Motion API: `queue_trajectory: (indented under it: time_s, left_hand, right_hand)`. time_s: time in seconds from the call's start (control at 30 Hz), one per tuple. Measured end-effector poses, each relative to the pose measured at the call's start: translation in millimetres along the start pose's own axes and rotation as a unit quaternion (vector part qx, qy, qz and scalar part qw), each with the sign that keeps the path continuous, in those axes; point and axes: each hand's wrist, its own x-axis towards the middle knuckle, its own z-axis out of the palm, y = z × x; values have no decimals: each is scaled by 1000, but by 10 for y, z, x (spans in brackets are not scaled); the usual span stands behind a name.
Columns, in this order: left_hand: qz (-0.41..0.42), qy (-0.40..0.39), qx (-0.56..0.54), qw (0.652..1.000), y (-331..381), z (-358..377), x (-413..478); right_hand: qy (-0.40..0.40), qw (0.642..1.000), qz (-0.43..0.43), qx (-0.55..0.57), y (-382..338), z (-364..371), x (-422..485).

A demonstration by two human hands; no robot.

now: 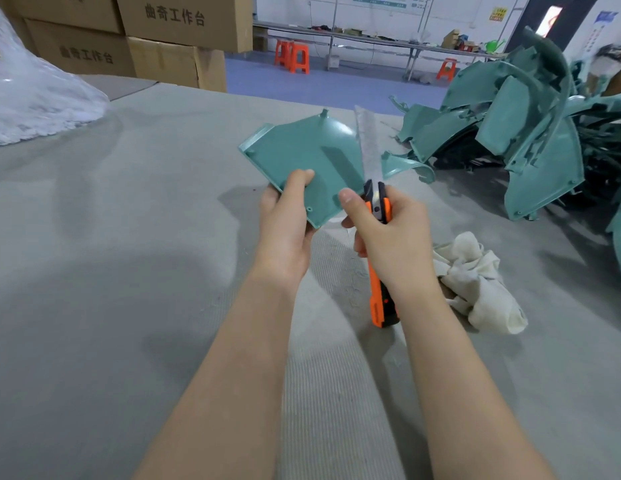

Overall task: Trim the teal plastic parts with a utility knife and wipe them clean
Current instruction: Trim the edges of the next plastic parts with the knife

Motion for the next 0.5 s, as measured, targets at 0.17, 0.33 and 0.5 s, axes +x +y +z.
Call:
queue_trajectory:
  time_s: [0.17,0.33,0.5]
  left_hand:
    - [7,-37,18,999,-16,-13,-2]
    - [-2,-40,15,999,-2,-10,-20]
    - [-16,13,-14,1000,15,-43,1]
  right_hand:
    - [85,995,13,53,68,-143,70]
    - [159,982,60,82,141,-304,154]
    - [163,976,83,116,155,-335,160]
